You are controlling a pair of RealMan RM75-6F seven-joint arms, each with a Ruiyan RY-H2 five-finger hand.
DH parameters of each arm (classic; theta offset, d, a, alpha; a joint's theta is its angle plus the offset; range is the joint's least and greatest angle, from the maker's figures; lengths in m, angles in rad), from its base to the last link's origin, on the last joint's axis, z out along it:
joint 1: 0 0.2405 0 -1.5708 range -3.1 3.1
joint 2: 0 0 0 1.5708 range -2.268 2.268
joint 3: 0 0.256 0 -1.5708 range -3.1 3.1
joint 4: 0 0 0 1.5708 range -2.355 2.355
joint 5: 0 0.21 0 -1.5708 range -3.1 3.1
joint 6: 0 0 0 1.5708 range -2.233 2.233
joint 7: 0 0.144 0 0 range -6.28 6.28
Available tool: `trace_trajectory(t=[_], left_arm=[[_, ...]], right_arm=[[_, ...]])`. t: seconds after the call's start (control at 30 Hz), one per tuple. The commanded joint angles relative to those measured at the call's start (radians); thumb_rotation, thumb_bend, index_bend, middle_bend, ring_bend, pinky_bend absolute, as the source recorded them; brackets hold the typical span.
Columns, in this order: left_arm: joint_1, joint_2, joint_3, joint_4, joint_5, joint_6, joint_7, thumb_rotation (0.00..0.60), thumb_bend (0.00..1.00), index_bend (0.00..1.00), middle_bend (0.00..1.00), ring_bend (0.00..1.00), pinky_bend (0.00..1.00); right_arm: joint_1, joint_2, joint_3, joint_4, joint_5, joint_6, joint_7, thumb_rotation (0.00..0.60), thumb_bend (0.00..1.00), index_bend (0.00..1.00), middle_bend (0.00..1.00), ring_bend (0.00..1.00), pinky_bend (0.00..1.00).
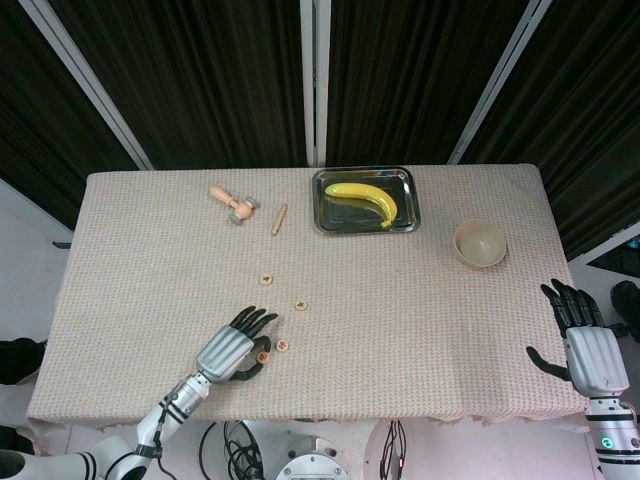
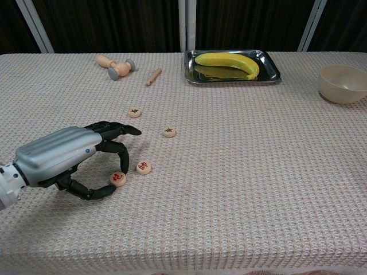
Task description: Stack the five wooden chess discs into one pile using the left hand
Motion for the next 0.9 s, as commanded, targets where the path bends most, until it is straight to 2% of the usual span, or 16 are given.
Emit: trace_trajectory(t=[0.03,0.3,0.53,0.77,0.9], left_arm=[[-0.001,0.0,0.002,0.002,0.003,0.005,-0.005,0.6,0.34,0.48,0.06,0.0,0.0],[-0.001,0.019,-0.013,-0.017,-0.011,0.024,-0.007,0.6,0.35,0.49,0.06,0.0,0.0],[-0.019,0.06,-0.065,-0.041,-0.054,0.023,-0.01,0.6,0.35,0.5,0.06,0.0,0.0],[-0.046,0.057,-0.122,0.017,-0.137,-0.03,-0.02,0.6,0.35,0.52,0.07,0.0,0.0],[-0.064,0.039,-0.132,0.054,-0.164,-0.067,-0.046,0.6,0.35,0.51,0.07,0.0,0.0]], right_arm=[[0.0,-0.001,0.001,0.0,0.001,0.0,-0.002,0.6,0.15,0.0,0.0,0.0,0.0],[-0.001,-0.003,0.002,0.0,0.001,0.003,-0.001,0.6,0.15,0.0,0.0,0.0,0.0],[-0.002,-0.002,0.0,-0.002,-0.002,0.005,0.0,0.6,0.15,0.0,0.0,0.0,0.0],[0.0,-0.002,0.005,0.004,0.012,-0.004,0.004,0.6,0.15,0.0,0.0,0.0,0.0],[0.001,-0.004,0.005,0.006,0.013,-0.007,0.003,0.6,0.15,0.0,0.0,0.0,0.0]])
